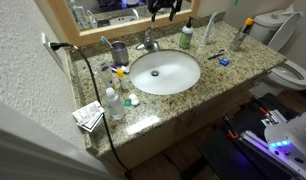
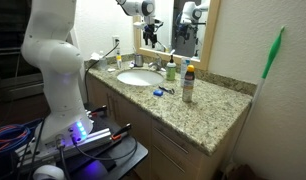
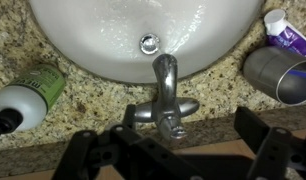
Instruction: Push the faucet handle downwards
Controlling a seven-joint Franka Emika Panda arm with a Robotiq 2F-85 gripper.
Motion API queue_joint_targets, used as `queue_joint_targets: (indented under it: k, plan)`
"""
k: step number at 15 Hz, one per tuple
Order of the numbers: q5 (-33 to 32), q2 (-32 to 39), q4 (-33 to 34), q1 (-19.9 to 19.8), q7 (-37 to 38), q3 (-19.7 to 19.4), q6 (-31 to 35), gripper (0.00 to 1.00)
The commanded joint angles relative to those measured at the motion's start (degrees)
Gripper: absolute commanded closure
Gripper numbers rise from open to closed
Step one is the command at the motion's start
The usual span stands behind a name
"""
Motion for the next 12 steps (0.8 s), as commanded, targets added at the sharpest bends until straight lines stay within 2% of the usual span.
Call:
queue_joint_targets:
  k: [1,5,9,12]
  plan:
    - [0.19,0.68,2.79,0.51,1.09,-0.76,-2.67,0.0]
    - [0.26,2.7,7.16,0.62,2.43,-1.15,-5.29,0.0]
    - [6.6,8.81,13.1,-1.55,-3.6,0.51,-3.58,0.0]
    - [3.91,13.34,18.76,0.26,-0.79,-1.81,-6.6,0.0]
